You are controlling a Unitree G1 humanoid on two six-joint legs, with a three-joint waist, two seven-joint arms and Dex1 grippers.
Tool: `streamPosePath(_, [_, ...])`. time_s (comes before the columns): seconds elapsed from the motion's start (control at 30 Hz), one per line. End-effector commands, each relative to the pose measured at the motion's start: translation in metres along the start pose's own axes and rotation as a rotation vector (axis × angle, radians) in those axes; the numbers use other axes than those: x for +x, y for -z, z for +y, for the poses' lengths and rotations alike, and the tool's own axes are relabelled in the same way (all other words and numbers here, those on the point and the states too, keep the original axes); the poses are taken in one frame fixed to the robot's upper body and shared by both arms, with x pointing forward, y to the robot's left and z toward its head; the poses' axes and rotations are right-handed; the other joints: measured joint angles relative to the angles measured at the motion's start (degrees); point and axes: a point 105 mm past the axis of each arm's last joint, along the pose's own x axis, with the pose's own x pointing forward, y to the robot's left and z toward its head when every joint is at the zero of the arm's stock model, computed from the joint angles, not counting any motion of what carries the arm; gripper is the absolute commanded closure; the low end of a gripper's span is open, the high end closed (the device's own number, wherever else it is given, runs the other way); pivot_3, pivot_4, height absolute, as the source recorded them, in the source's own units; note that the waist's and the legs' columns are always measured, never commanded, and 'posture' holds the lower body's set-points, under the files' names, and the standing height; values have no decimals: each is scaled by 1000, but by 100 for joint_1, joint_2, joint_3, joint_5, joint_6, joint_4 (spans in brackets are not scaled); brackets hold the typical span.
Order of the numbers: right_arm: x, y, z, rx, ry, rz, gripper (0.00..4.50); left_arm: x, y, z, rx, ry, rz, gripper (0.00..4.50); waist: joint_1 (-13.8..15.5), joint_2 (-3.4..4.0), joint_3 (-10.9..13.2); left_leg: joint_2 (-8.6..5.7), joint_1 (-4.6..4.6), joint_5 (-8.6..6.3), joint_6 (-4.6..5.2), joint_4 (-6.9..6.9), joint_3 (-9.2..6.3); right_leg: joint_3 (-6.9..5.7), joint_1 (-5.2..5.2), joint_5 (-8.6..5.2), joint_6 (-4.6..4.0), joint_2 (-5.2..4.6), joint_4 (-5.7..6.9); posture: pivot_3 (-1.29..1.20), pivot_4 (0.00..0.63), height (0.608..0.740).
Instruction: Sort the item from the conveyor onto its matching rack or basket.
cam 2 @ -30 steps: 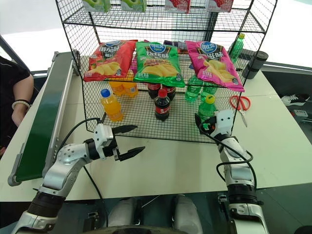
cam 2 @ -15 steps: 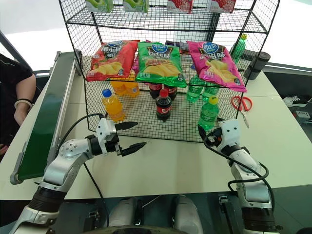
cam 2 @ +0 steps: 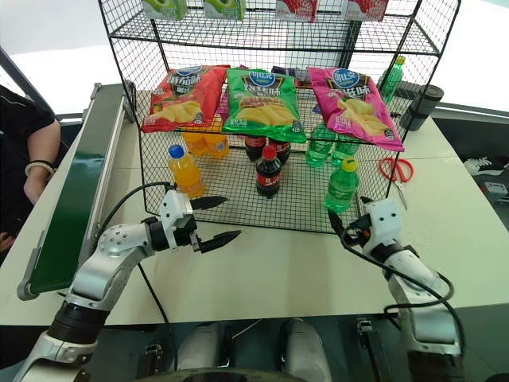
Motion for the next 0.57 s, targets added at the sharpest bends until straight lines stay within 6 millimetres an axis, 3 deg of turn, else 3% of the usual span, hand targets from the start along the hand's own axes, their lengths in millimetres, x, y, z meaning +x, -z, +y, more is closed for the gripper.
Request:
streamPosePath(0.03, [-23,-31,10,-61,-98,-65,65,-14,-7,15,34,-47,14,0,-11,0,0,0,1,0,0,-1,0,0,0,0,0,0,0,0,150,740])
streamPosePath(0.33, [-60,-40,7,-95,-143,-9,65,-44,2,35,24,-137,79,0,-14,-4,-2,12,4,-1,-1,-1,0,3,-3,-1,-4,13,-2,0,150,740])
streamPosePath(0.57, [-63,-36,5,-90,-165,17,65,-55,7,37,13,-162,99,0,-17,-6,-3,10,2,-1,-1,-2,2,3,-3,-1,-4,9,-7,0,150,740])
